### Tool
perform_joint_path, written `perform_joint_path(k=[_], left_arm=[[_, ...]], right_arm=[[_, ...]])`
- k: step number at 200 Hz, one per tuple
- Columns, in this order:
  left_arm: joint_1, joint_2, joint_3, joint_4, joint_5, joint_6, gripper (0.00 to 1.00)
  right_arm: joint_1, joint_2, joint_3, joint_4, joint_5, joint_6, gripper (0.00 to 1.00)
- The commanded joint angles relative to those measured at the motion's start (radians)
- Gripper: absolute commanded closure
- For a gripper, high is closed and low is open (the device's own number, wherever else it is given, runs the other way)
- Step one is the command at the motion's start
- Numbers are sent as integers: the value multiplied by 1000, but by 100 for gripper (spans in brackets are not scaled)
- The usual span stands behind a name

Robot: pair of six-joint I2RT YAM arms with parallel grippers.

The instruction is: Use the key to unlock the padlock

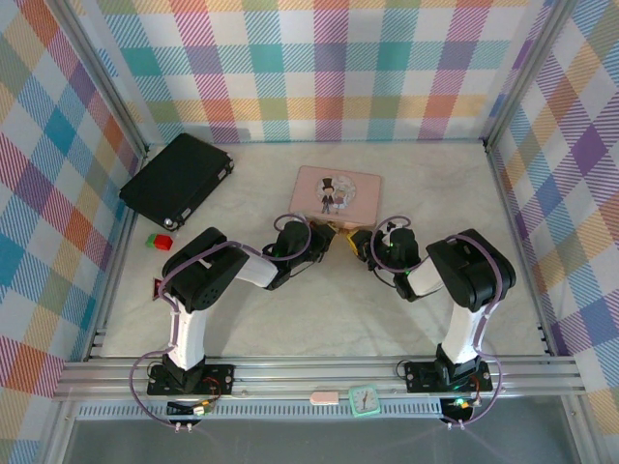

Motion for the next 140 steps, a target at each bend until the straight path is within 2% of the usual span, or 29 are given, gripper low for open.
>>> perform_joint_path(k=[1,13,39,65,83,107,140], left_arm=[[-5,-22,-3,83,29,-3,100],[-5,-25,-2,85,31,-3,100],[-6,-24,4,80,37,-2,100],[-6,-28,2,57,36,-3,64],[-15,-35,0,34,28,0,52],[-29,-31,4,13,13,1,46],[-34,-4,36,11,2,-7,50]], right_arm=[[-3,28,5,38,32,-8,95],[-4,32,9,49,30,-7,100],[-4,28,10,62,19,-6,100],[1,6,6,39,7,20,100],[17,-17,6,4,5,51,100],[45,-57,6,-73,30,78,100],[74,-105,-12,-138,77,105,100]])
